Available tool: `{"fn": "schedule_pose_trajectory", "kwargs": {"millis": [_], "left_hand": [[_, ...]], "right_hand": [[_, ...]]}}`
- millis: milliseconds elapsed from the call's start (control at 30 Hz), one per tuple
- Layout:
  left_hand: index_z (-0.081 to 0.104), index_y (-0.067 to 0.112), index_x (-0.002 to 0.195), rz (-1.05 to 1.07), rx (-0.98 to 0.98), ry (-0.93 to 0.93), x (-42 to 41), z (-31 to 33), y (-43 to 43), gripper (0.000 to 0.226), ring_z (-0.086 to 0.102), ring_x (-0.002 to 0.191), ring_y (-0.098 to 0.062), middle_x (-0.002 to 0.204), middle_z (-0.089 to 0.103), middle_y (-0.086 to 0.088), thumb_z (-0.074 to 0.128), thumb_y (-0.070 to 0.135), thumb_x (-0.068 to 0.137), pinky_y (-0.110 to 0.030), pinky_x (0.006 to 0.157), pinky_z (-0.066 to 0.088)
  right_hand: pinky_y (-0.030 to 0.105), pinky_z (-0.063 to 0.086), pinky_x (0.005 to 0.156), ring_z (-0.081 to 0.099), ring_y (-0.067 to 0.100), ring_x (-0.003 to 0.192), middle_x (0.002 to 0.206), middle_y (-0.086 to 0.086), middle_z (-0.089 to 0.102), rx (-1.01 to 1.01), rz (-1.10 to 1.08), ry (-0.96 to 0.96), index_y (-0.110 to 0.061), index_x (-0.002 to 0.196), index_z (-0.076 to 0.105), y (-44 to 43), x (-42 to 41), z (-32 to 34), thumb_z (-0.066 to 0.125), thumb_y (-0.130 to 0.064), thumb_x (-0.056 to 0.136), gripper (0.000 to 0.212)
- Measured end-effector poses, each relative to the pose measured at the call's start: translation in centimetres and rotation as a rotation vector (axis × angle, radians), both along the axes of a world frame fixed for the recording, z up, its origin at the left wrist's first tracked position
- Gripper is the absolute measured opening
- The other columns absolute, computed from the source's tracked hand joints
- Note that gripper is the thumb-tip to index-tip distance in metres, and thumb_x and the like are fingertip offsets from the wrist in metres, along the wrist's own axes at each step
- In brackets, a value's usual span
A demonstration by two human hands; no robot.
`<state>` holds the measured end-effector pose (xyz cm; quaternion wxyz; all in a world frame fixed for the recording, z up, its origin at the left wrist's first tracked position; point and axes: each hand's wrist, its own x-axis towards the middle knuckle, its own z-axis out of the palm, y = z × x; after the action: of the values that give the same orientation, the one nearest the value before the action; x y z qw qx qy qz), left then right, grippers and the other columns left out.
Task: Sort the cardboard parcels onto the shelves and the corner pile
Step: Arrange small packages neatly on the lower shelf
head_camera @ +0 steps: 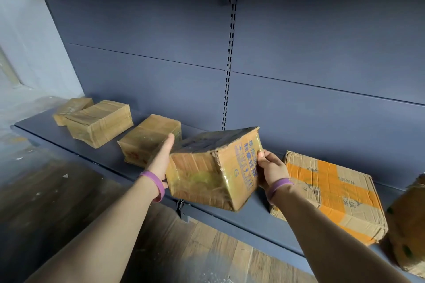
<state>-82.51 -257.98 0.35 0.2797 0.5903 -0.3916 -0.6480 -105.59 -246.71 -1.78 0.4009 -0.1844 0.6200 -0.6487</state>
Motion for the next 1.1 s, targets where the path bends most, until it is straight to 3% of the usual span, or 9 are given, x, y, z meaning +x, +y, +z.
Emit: {"fn": "schedule_pose_trajectory", "kwargs": {"millis": [100,233,367,467,600,733,867,967,1100], "left_hand": [[0.052,0.021,0.135,-0.036,-0.009,-0.027,-0.3,-0.3,-0.1,0.073,0.06,0.112,-0.028,0.126,0.064,-0.009,0.069,0.064,0.079,-0.05,0.098,0.05],[0.06,0.023,0.123,0.038,-0.081,0.021,-0.2,-1.1,-0.3,0.055,0.065,0.106,-0.028,0.117,0.069,-0.007,0.08,0.046,0.077,-0.051,0.091,0.055],[0.067,0.025,0.117,0.018,-0.099,0.081,0.6,-1.9,-0.3,0.078,0.067,0.106,-0.025,0.114,0.072,-0.003,0.087,0.05,0.046,-0.05,0.094,0.054],[0.061,0.022,0.127,0.027,-0.143,0.105,1.1,-2.0,-0.1,0.094,0.067,0.108,-0.026,0.121,0.068,-0.005,0.089,0.038,0.039,-0.05,0.095,0.054],[0.051,0.021,0.137,0.013,-0.169,0.108,1.3,-1.8,0.3,0.095,0.061,0.116,-0.028,0.129,0.061,-0.004,0.089,0.029,0.051,-0.052,0.102,0.049],[0.068,0.013,0.107,-0.191,-0.285,-0.031,1.5,-1.6,0.4,0.045,0.067,0.106,-0.029,0.105,0.075,-0.004,0.076,0.019,0.063,-0.055,0.1,0.049],[0.068,0.02,0.102,-0.207,-0.314,-0.089,0.3,0.1,0.7,0.041,0.065,0.105,-0.026,0.102,0.074,-0.004,0.08,0.026,0.063,-0.053,0.104,0.045],[0.045,0.024,0.145,-0.24,-0.179,-0.053,-1.3,1.8,0.9,0.089,0.043,0.137,-0.03,0.147,0.048,-0.008,0.059,0.077,0.076,-0.055,0.117,0.028],[0.064,0.032,0.105,-0.182,-0.178,-0.013,-2.0,3.0,1.5,0.066,0.057,0.103,-0.021,0.109,0.066,-0.001,0.027,0.083,0.084,-0.043,0.106,0.034]], "right_hand": [[0.032,0.054,0.079,0.061,0.011,0.076,0.088,-0.003,0.068,0.077,0.015,0.16,-0.017,0.113,0.066,-0.5,-0.3,-0.5,0.052,-0.027,0.102,0.021],[0.045,0.036,0.114,0.05,0.027,0.129,0.14,0.001,0.056,0.253,0.016,0.341,-0.033,0.144,0.049,-1.1,-0.6,-1.1,0.047,-0.048,0.099,0.047],[0.049,0.036,0.113,0.049,0.031,0.13,0.142,0.003,0.054,0.31,-0.006,0.219,-0.034,0.14,0.052,-2.0,-0.3,-1.2,0.046,-0.074,0.076,0.077],[0.045,0.042,0.11,0.06,0.027,0.116,0.124,0.007,0.067,0.165,-0.028,0.005,-0.015,0.11,0.069,-1.7,1.0,0.6,0.045,-0.066,0.092,0.06],[0.043,0.042,0.109,0.06,0.026,0.119,0.122,0.003,0.066,0.04,0.077,-0.032,-0.022,0.116,0.065,-1.2,1.6,1.8,0.048,-0.068,0.088,0.056],[0.038,0.053,0.096,0.069,0.022,0.104,0.12,0.005,0.07,0.025,0.153,0.066,-0.015,0.141,0.05,-1.2,1.7,1.9,0.081,-0.036,0.074,0.076],[0.026,0.059,0.07,0.071,0.024,0.09,0.11,0.01,0.072,-0.042,0.147,0.024,-0.013,0.127,0.061,-0.6,1.2,1.9,0.075,-0.006,0.083,0.047],[0.04,0.055,0.093,0.066,0.031,0.109,0.118,0.011,0.069,-0.082,0.125,0.0,-0.019,0.139,0.051,-0.5,0.4,1.3,0.074,0.008,0.078,0.07],[0.04,0.055,0.089,0.066,0.024,0.099,0.111,0.008,0.068,-0.138,0.152,0.077,-0.018,0.143,0.047,-0.8,0.2,1.1,0.064,0.029,0.071,0.088]]}}
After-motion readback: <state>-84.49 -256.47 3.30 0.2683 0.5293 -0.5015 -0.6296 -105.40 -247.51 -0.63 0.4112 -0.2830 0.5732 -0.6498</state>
